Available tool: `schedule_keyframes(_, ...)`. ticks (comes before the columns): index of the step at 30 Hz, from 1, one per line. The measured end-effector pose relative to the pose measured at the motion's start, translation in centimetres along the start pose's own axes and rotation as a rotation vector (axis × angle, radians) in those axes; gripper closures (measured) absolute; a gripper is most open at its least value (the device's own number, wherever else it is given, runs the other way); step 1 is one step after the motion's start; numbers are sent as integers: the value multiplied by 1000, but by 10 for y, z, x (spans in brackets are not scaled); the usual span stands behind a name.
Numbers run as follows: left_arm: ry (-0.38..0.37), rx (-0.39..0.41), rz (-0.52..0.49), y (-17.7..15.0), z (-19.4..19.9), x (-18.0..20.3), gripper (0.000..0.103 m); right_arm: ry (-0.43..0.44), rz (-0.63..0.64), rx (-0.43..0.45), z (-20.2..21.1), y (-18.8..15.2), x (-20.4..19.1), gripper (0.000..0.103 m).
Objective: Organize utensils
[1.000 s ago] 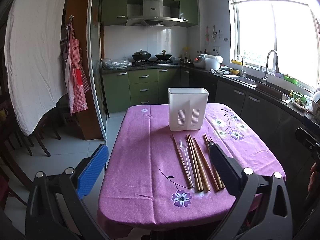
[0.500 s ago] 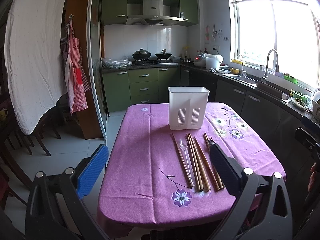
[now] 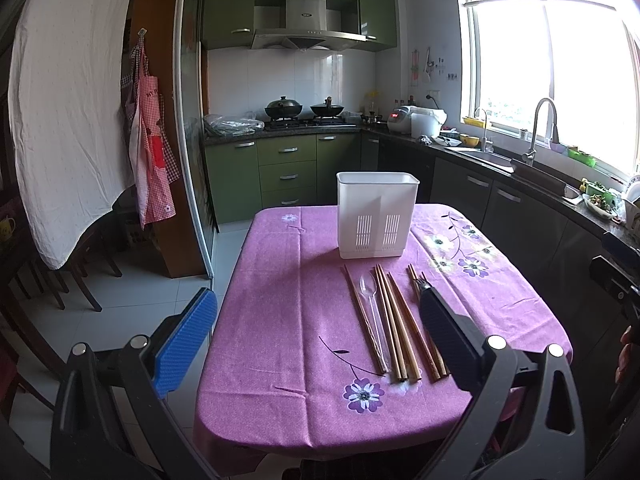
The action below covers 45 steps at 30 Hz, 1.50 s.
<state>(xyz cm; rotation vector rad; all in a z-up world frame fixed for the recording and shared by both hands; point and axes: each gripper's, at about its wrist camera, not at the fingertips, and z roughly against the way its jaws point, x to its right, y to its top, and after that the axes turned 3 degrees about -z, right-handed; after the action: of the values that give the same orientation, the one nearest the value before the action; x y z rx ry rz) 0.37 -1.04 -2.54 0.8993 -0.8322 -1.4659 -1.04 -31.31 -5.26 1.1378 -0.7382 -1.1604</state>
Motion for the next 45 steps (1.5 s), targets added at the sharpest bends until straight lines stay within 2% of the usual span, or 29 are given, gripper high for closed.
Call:
schedule_keyframes(22,-3,-4,0,-1,-2,-1,7,5,-2,-13,-4,-3,1,4)
schedule_keyframes(28,-11,-21,6,-10,-8,-2,7,7,12,-48,-16,-1,2,4)
schedule_keyframes(31,-9,-44,14,-14,-15,-3,7,-16,28,-106,-34,3,8,4)
schedule_keyframes(34,-13,-83,17,-13,-27,-4,7,11,15,-184,-59,9,19,4)
schedule_keyframes(36,-27,-133,25,-8,-41,-5,7,19,-16,-281,-82,14,28,4)
schedule_keyframes(38,-61,-186,38,-6,-59,-5,7,64,-75,-370,-105,15,37,4)
schedule_keyframes(41,-135,-327,77,-1,-100,-3,7,79,-152,-502,-139,12,51,4)
schedule_keyframes(45,-167,-446,57,6,-146,10,7,58,-164,-585,-172,6,59,4)
